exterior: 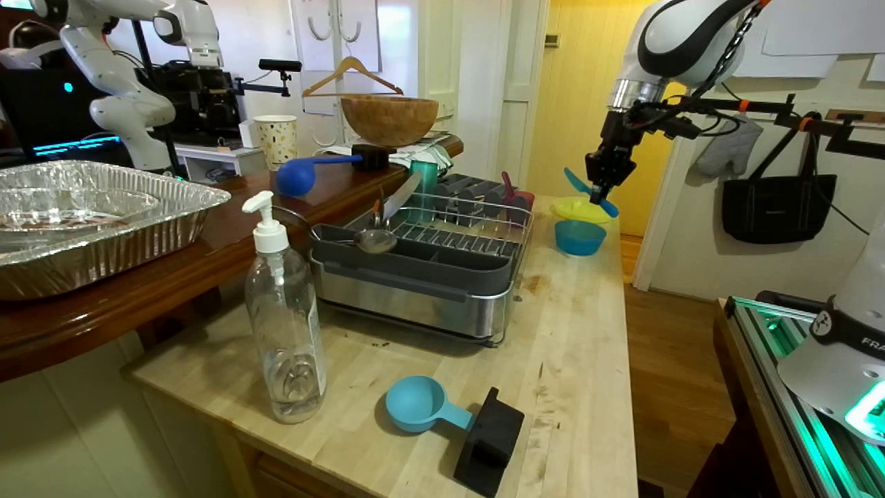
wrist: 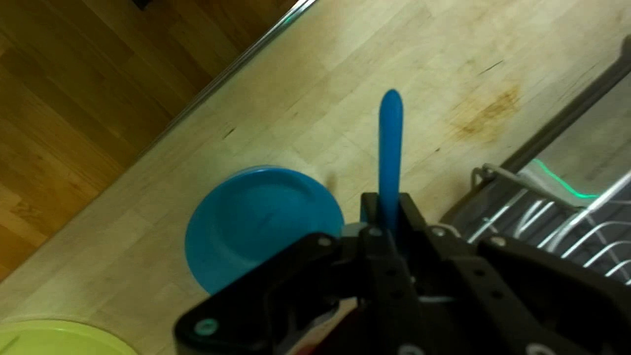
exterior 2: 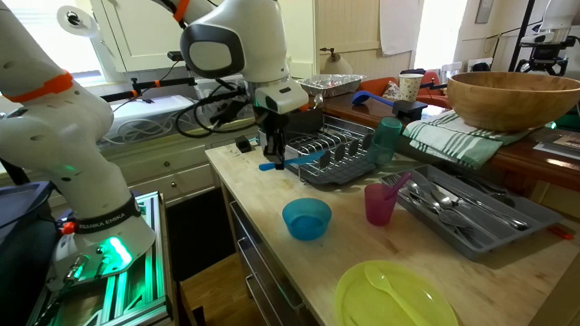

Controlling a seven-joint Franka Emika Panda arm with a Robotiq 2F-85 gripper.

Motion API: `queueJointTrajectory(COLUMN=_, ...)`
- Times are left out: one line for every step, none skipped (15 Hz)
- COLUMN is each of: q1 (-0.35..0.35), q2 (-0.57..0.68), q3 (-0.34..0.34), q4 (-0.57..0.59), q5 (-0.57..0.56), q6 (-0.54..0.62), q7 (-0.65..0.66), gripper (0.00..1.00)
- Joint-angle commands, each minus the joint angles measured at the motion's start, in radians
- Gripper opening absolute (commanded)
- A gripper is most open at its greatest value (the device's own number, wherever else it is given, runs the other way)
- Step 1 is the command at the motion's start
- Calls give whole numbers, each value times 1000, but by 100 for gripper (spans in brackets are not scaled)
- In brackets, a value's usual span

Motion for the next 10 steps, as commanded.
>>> queueJointTrajectory(q1=47, q2=-91, q3=17, q4=26, q5=30, q6=-143, q7=-46, gripper=3)
queueJointTrajectory(q1=59, q2=-109, q3=24, q4=37, q5=33, q6=-180, q7=-55, gripper=3)
queueJointTrajectory(q1=70, q2=-120, q3=30, q4=50, q5=35, q6=-218, q7=-66, gripper=3)
queueJointTrajectory(q1=83, q2=-132, q3=37, q4=59, q5=35, q6=-249, q7=-77, gripper=3)
queueJointTrajectory(q1=95, q2=-140, q3=44, q4=71, q5=34, q6=-280, q7=-90, gripper=3)
queueJointTrajectory(q1=105, q2=-147, q3=51, q4=85, q5=31, q6=-315, q7=-99, gripper=3)
queueJointTrajectory(q1=117, q2=-150, q3=59, q4=96, q5=25, q6=-344, q7=-116, gripper=3)
queueJointTrajectory(q1=128, q2=-152, q3=65, q4=113, q5=22, q6=-381, q7=-131, gripper=3)
queueJointTrajectory(q1=142, q2=-146, q3=73, q4=128, q5=19, q6=-412, q7=-150, gripper=3)
queueJointTrajectory(q1=153, q2=-137, q3=82, q4=147, q5=14, q6=-441, q7=-166, gripper=3)
